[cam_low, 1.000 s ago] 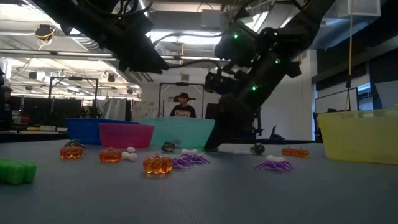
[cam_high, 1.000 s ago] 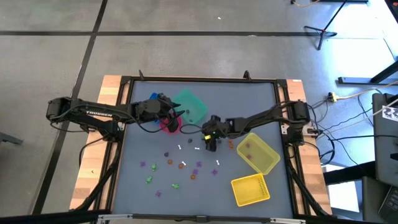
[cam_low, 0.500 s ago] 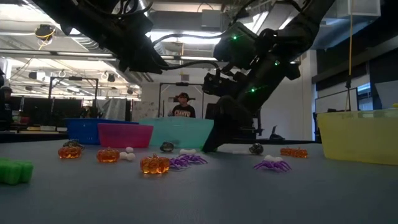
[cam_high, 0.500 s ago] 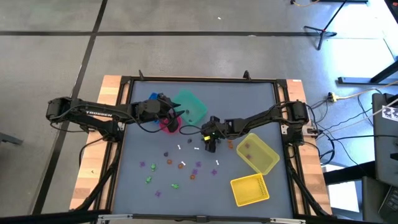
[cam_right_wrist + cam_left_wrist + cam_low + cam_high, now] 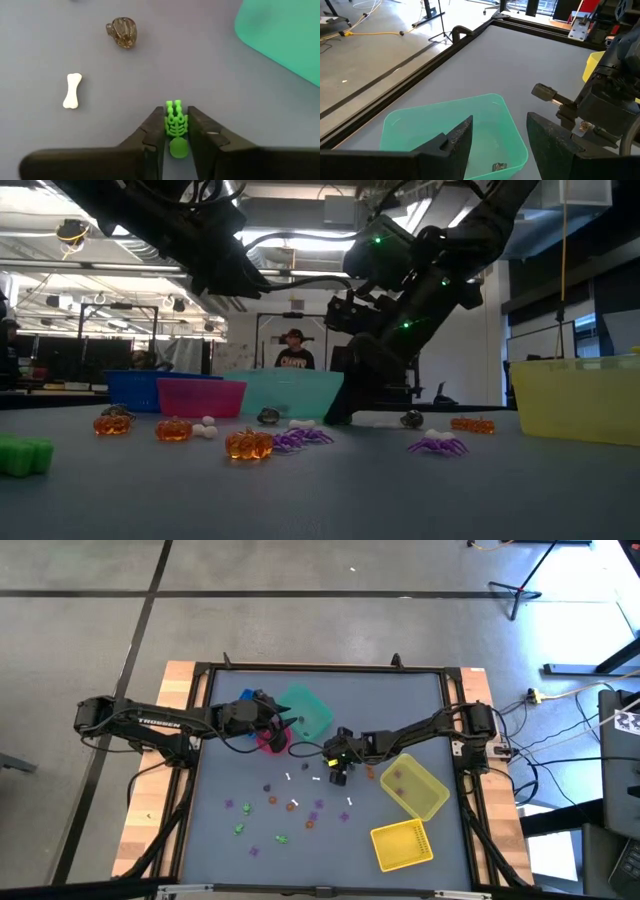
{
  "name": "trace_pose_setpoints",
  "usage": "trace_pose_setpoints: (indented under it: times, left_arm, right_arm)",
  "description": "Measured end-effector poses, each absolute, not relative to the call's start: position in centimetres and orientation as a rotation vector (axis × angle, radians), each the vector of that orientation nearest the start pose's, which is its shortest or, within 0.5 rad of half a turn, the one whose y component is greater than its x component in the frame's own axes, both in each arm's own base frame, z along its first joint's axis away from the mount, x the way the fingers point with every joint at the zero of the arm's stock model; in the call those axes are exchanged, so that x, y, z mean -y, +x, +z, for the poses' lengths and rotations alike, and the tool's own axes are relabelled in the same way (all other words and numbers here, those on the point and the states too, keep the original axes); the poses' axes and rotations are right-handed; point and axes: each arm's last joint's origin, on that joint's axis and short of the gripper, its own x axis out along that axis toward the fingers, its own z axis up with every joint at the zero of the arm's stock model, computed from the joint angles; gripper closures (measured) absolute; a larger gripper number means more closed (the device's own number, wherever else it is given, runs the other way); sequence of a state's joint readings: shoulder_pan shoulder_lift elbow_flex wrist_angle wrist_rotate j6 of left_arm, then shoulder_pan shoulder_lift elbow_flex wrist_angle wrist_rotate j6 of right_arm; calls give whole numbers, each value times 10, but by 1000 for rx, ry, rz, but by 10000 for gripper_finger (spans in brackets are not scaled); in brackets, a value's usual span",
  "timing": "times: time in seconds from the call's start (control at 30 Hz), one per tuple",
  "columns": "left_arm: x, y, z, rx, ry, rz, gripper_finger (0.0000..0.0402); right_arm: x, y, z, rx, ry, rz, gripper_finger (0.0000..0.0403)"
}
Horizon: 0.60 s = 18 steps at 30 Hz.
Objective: Sort Halloween decoration
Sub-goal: Put the green skeleton toy into the blue bin
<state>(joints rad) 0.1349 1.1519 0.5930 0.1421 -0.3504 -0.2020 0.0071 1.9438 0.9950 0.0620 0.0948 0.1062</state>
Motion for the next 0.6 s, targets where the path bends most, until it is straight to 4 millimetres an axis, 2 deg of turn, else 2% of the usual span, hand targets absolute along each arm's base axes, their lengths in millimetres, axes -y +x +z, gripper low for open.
trace_pose_setpoints:
  times: [0.4,0.6]
  left_arm:
    - [-42,235,227,-369,-150,518,231]
    - [-42,235,227,-368,-150,518,231]
  right_arm:
    - [0,370,112,-883,67,-104,342]
    - [-2,383,123,-862,88,-40,341]
